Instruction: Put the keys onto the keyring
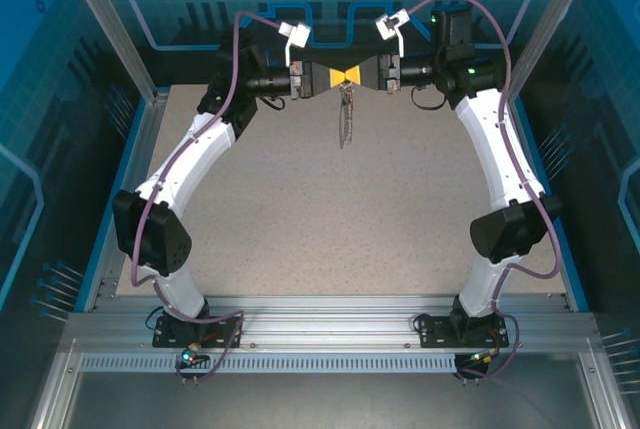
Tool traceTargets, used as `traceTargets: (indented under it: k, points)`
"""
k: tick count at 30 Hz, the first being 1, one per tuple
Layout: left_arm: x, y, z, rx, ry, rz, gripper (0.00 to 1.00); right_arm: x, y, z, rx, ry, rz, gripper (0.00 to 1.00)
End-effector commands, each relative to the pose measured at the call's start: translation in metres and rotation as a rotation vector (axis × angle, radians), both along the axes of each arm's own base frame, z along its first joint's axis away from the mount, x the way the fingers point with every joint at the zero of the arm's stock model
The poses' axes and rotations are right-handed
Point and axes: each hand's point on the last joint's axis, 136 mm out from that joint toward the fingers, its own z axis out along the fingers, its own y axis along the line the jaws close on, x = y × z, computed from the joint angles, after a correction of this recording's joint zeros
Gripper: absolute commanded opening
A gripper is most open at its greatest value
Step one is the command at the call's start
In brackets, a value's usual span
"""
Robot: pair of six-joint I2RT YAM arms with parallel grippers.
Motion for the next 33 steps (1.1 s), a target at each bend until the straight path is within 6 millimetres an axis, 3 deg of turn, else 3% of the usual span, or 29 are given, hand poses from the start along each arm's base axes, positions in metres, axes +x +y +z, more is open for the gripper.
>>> traceTargets:
  k: [1,3,7,11,17,33]
  points:
    - [-0.009,-0.007,0.014,-0.016,-0.058,-0.016,0.00,-0.014,0.002,0.017,0.022,-0.033,0.014,0.02]
    - [-0.006,-0.004,0.022,-0.035,-0.081,0.016,0.00,-0.009,-0.006,0.019,0.028,-0.029,-0.028,0.19]
    - [-0.004,-0.001,0.037,-0.070,-0.103,0.043,0.00,-0.002,-0.032,0.028,0.064,-0.040,-0.136,0.36]
    - [-0.006,0.001,0.051,-0.092,-0.128,0.060,0.00,-0.008,-0.048,0.032,0.080,-0.046,-0.211,0.38]
    - [-0.008,0.004,0.064,-0.111,-0.143,0.073,0.00,-0.021,-0.051,0.033,0.134,-0.035,-0.236,0.38]
    - [-0.018,0.001,0.074,-0.131,-0.147,0.063,0.00,-0.016,-0.018,0.032,0.191,-0.008,-0.174,0.40]
